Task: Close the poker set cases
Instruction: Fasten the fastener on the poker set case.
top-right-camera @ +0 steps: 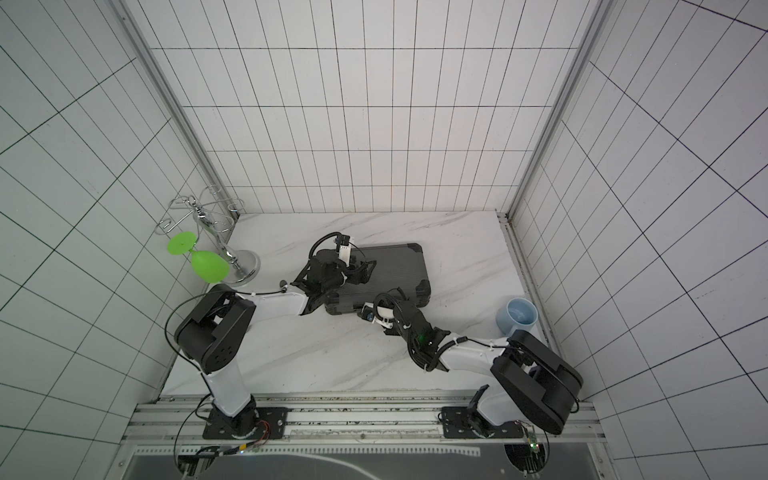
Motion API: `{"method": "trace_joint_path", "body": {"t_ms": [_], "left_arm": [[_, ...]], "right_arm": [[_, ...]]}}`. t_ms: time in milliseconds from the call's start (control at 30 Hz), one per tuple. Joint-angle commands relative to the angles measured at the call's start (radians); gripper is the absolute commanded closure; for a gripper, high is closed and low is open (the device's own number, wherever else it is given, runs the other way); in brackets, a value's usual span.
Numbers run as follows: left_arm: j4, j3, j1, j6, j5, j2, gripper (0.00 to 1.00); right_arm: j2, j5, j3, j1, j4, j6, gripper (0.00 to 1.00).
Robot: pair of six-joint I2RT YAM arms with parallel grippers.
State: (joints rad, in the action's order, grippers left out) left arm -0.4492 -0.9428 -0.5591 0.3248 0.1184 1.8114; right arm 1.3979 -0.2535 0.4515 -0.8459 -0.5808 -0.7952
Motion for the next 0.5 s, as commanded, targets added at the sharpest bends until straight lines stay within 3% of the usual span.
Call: {"method": "trace_joint_path", "body": {"t_ms": [0, 467], "left_arm": [[0.187, 0.062, 0.01, 0.051, 0.018, 0.047, 0.12], [0.185, 0.062, 0.013, 0.051, 0.021, 0.047, 0.12]], "right_arm": [[0.01, -0.006, 0.003, -0.014, 0.028, -0.009, 0.57], [0.055, 0.026, 0.029, -0.033, -0.024, -0.022, 0.57]]}}
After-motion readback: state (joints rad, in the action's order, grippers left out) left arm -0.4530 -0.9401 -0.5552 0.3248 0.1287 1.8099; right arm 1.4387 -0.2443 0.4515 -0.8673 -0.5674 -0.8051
